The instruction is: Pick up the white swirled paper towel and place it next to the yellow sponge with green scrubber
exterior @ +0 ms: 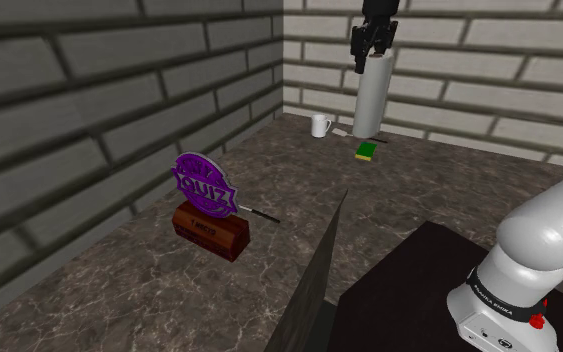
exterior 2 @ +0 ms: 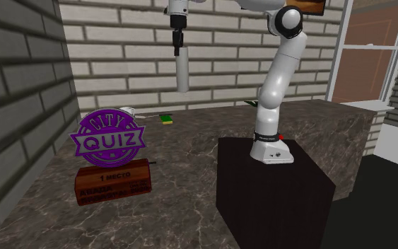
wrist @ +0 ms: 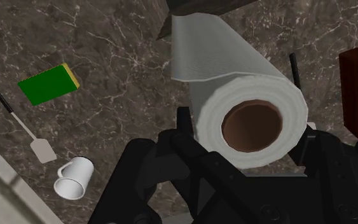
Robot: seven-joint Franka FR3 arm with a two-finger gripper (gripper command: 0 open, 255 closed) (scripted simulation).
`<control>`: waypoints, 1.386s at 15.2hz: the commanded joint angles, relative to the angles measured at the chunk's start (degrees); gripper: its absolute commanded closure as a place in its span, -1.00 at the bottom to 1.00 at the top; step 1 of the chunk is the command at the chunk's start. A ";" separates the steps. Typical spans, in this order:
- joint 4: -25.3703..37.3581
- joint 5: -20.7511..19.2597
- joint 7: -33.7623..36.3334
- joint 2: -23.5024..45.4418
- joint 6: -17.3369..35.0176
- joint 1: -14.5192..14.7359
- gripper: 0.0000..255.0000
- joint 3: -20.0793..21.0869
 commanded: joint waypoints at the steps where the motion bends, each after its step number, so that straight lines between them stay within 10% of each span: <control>1: 0.20 -0.49 -3.08 0.37 0.21 -1.02 1.00 -2.01; 21: 13.52 -2.18 -30.55 13.35 0.61 -11.24 1.00 -19.44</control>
